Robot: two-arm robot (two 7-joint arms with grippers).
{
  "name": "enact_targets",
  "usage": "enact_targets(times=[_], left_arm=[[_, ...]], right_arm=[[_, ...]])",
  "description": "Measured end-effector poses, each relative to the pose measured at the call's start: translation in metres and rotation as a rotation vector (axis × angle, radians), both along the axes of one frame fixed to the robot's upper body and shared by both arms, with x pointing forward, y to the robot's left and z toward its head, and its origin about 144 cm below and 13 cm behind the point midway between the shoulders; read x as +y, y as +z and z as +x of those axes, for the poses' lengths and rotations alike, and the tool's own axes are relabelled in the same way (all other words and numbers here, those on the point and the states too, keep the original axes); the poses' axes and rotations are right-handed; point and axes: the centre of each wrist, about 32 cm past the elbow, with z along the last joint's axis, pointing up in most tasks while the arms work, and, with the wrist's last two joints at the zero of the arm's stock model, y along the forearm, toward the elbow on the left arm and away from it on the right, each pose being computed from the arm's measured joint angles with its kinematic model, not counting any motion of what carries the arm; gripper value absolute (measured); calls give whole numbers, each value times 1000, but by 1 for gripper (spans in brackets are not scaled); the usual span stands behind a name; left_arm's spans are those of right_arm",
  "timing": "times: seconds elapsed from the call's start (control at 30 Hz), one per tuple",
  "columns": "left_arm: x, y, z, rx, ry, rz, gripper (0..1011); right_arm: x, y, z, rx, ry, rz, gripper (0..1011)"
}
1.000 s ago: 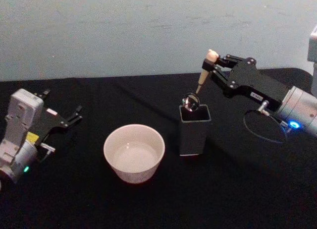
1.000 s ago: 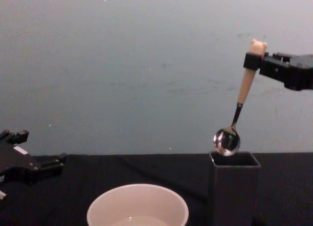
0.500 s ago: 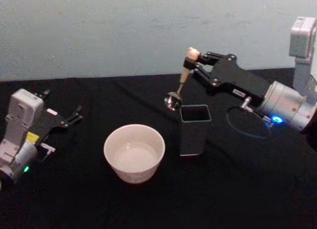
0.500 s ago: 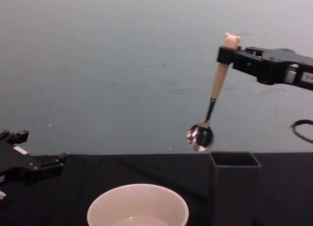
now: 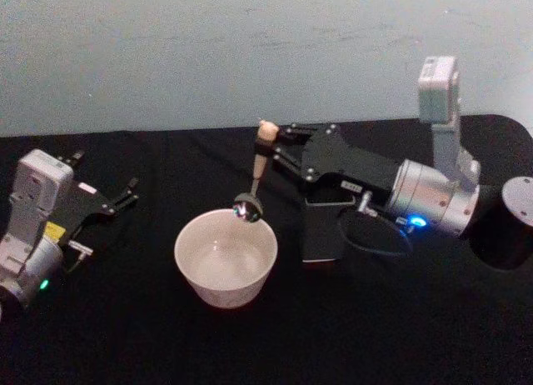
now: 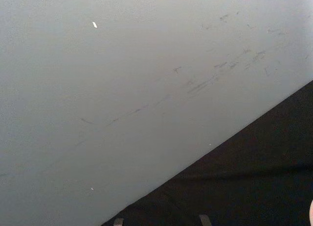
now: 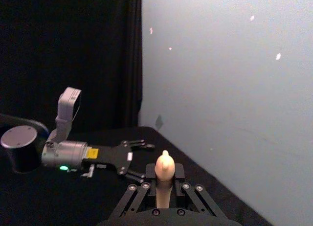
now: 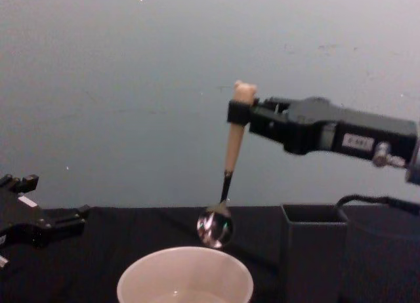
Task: Pick up the stirring spoon with one hand, stir inside the cup, then place it back in its original position.
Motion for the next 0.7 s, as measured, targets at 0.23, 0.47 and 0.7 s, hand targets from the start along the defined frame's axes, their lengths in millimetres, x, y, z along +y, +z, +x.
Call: enact_targets(times=[0.23, 0.47, 0.7], left_arm=[[0, 0, 0, 0, 0, 0, 1001], [0, 0, 0, 0, 0, 0, 1001], [0, 0, 0, 0, 0, 0, 1001]], right_arm=[[12, -13, 0, 12, 37, -35, 204], [21, -29, 2, 7, 56, -70, 204], [28, -45, 8, -21, 61, -76, 204]])
